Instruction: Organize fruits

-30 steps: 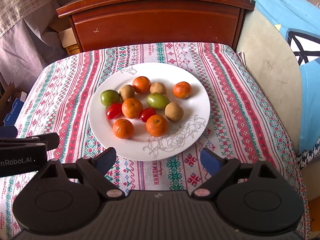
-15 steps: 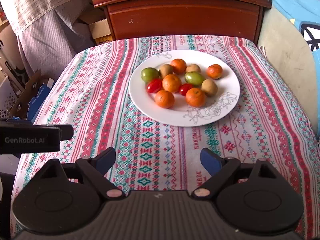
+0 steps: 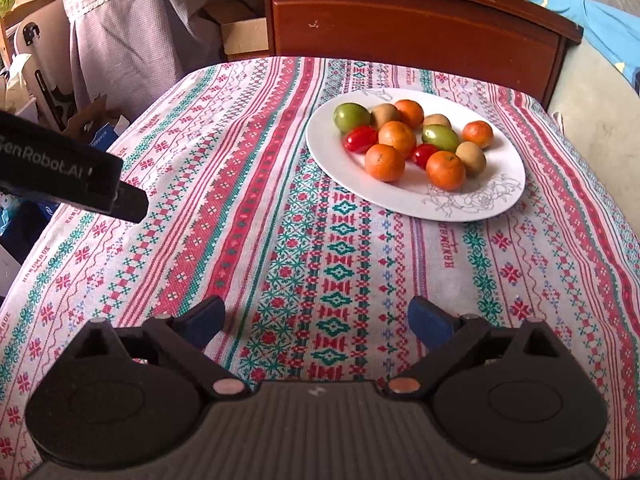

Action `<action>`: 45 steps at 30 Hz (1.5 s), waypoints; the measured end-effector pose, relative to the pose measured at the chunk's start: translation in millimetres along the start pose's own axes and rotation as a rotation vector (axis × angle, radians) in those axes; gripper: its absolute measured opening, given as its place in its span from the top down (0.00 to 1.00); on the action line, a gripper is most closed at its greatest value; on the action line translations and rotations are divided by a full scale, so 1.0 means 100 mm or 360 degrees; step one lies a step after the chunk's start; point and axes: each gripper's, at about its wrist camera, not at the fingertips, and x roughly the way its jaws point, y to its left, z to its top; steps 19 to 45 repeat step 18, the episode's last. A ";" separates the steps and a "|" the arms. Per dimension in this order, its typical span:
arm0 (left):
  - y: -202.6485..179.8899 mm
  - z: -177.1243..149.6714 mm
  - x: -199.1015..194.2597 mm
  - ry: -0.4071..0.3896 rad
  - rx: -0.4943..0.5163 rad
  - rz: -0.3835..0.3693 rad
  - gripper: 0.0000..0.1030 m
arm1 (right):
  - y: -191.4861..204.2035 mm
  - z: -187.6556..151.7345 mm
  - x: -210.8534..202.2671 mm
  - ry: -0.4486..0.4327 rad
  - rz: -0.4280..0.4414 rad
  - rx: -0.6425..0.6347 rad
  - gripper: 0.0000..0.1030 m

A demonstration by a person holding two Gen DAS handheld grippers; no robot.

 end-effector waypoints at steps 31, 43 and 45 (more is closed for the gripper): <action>0.08 -0.03 0.16 0.0043 -0.0031 0.0000 0.14 | -0.03 0.01 0.14 -0.0199 0.0046 -0.0036 0.01; 0.08 -0.03 0.16 0.0043 -0.0031 0.0000 0.14 | -0.03 0.01 0.14 -0.0199 0.0046 -0.0036 0.01; 0.08 -0.03 0.16 0.0043 -0.0031 0.0000 0.14 | -0.03 0.01 0.14 -0.0199 0.0046 -0.0036 0.01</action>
